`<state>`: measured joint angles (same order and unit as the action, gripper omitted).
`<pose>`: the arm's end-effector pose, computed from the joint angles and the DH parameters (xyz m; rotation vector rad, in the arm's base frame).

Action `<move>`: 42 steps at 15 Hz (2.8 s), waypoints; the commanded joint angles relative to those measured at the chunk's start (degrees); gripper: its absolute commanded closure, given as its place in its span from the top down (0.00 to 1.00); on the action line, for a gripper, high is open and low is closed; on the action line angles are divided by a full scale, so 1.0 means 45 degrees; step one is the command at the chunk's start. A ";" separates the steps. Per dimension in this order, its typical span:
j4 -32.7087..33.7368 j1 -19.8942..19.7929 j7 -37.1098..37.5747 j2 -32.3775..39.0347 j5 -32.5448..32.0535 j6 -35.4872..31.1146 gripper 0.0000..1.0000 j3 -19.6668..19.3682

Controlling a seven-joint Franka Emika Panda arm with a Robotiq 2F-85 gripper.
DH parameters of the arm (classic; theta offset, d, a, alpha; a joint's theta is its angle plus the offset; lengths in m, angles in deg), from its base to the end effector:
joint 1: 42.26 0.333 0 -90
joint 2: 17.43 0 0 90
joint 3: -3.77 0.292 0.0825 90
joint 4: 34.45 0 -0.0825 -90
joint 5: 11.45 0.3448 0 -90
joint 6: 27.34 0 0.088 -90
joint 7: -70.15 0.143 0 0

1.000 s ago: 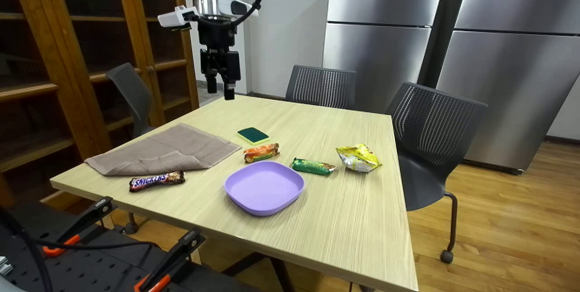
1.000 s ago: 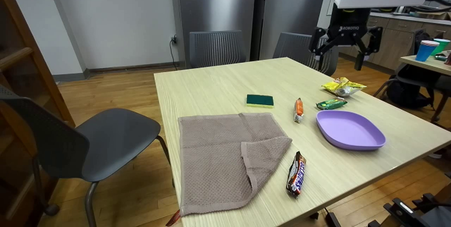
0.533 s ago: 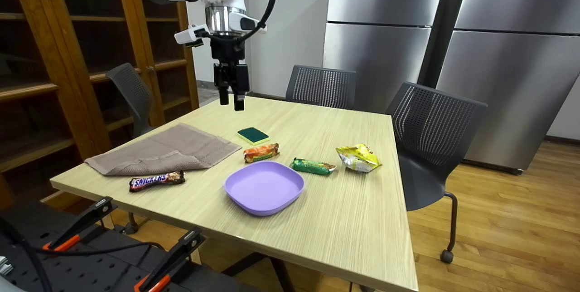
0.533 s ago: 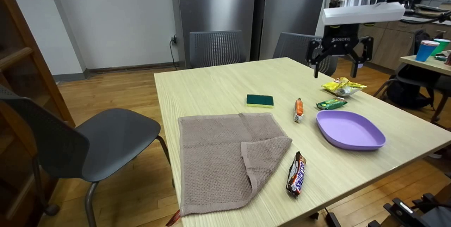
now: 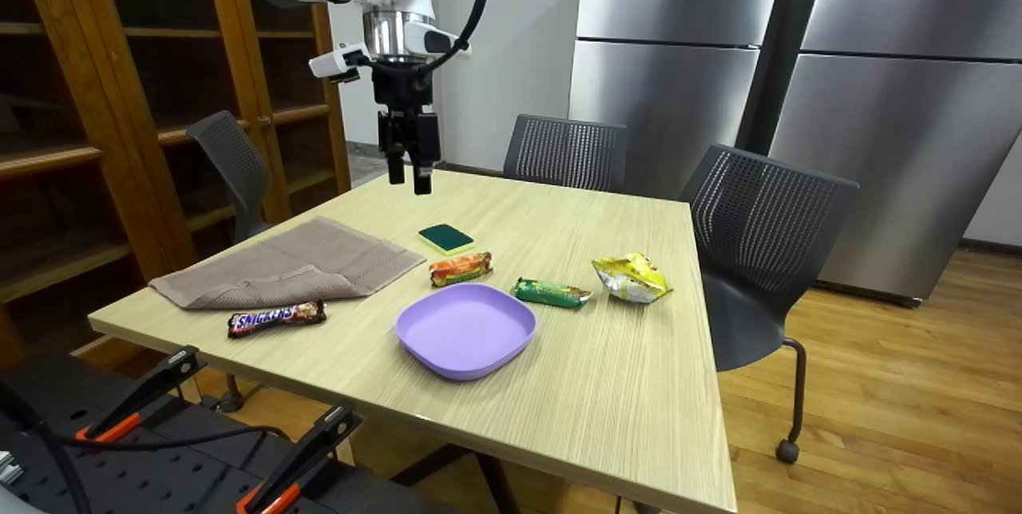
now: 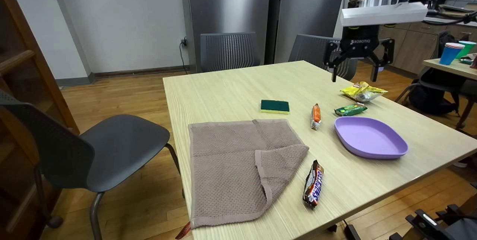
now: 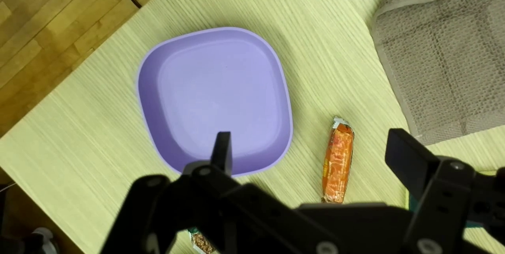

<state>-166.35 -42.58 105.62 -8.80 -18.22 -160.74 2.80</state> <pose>0.4778 -0.0160 0.2430 2.9066 -0.8279 -0.1429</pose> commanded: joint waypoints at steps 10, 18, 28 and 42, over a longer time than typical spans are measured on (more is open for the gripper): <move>0.0599 0.0455 0.2607 0.1028 0.0112 -0.0934 1.00 -0.0354; 0.2058 0.0763 0.2536 0.2767 0.0116 -0.1314 1.00 -0.0710; 0.4622 0.1105 0.2464 0.5400 0.0338 -0.0835 1.00 -0.1175; 0.7980 0.1362 0.2871 0.8789 0.1402 0.0085 1.00 -0.1585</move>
<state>-135.02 -37.11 117.06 27.95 -13.84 -163.62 -3.58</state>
